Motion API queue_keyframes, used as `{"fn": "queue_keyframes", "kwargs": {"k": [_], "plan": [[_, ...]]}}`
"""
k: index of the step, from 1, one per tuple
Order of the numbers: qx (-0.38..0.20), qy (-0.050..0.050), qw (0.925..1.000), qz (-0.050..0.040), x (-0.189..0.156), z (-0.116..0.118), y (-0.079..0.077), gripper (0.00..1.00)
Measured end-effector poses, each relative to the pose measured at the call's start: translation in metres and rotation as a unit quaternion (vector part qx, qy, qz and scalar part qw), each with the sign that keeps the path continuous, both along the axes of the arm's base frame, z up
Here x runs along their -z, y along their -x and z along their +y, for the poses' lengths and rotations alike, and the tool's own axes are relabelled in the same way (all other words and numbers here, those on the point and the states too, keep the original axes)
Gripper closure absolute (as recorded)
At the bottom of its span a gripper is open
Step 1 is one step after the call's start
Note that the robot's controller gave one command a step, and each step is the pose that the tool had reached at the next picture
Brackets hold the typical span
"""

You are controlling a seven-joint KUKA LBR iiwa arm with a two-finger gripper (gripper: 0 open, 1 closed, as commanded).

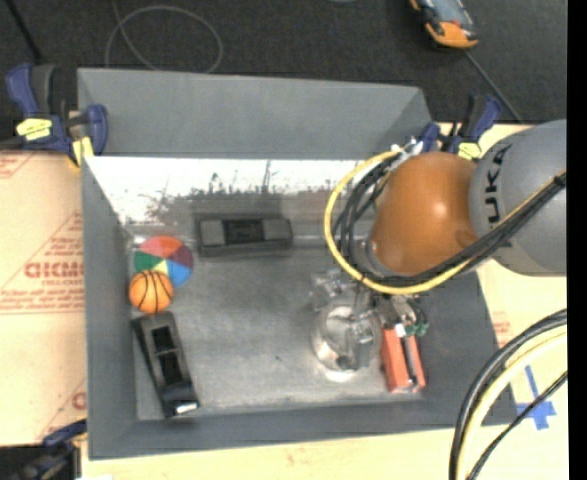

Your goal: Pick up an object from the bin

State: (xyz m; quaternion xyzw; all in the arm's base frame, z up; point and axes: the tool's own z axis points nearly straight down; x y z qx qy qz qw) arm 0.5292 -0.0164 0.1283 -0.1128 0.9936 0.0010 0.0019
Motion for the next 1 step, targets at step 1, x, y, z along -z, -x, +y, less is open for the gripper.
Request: {"fn": "queue_keyframes", "kwargs": {"k": [1], "plan": [[0.061,0.001,0.9981,0.0010,0.0214,-0.0180,0.0400,1.00]]}}
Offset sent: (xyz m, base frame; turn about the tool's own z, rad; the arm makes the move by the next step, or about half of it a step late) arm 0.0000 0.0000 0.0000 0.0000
